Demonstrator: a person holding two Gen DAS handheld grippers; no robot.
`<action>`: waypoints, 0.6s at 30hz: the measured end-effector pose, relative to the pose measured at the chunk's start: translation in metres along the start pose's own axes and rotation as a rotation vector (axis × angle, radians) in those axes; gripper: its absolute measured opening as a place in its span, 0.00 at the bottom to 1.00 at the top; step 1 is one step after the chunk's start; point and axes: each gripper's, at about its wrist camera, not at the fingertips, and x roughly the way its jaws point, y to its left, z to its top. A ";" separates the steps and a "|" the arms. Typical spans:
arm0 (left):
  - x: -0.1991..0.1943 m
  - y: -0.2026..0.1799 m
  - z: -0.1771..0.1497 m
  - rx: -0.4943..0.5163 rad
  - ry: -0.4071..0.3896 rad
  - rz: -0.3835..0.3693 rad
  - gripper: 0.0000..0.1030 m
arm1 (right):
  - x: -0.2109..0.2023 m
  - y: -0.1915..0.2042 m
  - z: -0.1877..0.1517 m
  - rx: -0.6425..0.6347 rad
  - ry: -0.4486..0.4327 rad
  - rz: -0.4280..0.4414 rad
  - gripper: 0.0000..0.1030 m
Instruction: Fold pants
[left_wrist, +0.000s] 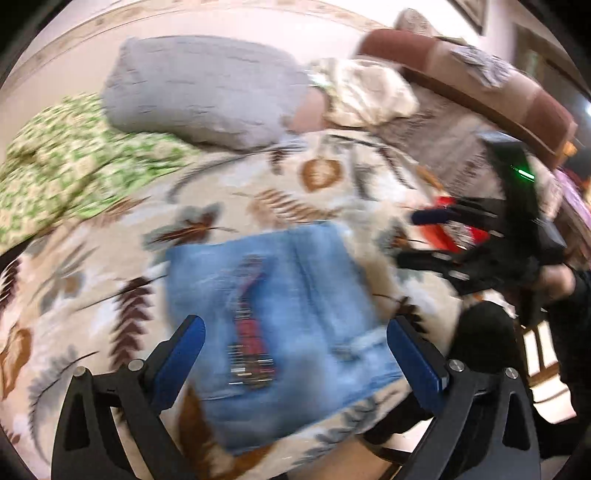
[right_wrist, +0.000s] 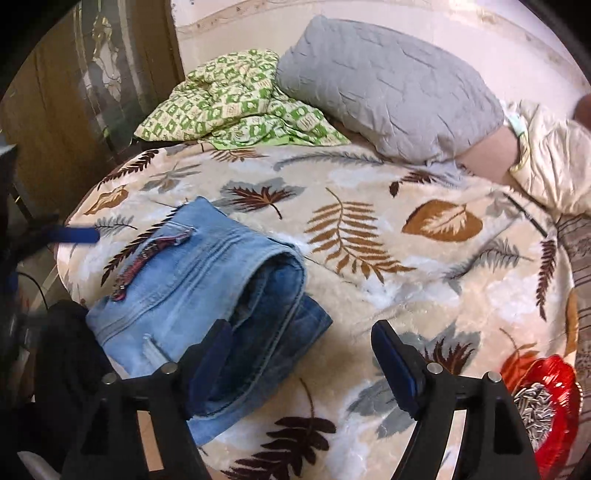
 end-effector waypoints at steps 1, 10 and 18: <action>0.003 0.006 0.003 -0.013 0.007 0.015 0.96 | -0.001 0.002 0.000 -0.006 -0.001 -0.001 0.78; 0.023 0.054 -0.025 -0.047 0.097 0.031 0.96 | -0.007 0.026 -0.003 -0.016 0.003 0.030 0.78; 0.021 0.041 -0.051 0.179 0.117 -0.057 0.96 | 0.017 0.013 -0.028 0.279 0.080 0.385 0.78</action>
